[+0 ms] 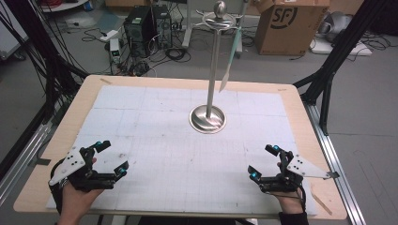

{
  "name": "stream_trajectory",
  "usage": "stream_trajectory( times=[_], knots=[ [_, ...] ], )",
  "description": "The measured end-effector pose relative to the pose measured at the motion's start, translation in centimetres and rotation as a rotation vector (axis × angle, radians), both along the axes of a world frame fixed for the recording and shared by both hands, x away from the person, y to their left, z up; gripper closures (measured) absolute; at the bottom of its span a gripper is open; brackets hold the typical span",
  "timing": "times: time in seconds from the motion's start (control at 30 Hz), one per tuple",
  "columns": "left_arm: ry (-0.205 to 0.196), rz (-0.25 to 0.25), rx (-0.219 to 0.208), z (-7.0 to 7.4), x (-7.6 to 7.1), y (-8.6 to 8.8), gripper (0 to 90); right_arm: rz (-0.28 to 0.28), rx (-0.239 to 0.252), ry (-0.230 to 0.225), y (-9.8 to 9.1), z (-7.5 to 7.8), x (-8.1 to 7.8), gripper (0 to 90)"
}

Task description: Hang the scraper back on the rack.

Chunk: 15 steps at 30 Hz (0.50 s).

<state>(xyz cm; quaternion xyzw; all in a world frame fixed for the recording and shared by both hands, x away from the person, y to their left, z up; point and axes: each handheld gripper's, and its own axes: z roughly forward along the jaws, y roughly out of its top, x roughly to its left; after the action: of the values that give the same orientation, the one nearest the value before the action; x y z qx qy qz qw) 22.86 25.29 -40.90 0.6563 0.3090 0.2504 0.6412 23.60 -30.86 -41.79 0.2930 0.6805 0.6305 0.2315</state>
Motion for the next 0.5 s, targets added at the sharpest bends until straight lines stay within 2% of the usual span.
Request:
stream_trajectory(
  times=[0.2,0.37,0.5],
  knots=[
    [0.004,0.009,0.0,0.0,0.1,0.4,2.5,-0.001,0.003,0.003,-1.6,-0.3,-0.6,0.0],
    [0.013,0.012,0.001,-0.1,0.2,0.5,2.5,-0.022,0.031,0.009,-3.4,-0.5,-1.3,0.0],
    [0.012,0.01,0.004,-0.1,0.2,0.3,2.5,-0.028,0.04,0.005,-3.9,-0.4,-1.3,0.1]
  ],
)
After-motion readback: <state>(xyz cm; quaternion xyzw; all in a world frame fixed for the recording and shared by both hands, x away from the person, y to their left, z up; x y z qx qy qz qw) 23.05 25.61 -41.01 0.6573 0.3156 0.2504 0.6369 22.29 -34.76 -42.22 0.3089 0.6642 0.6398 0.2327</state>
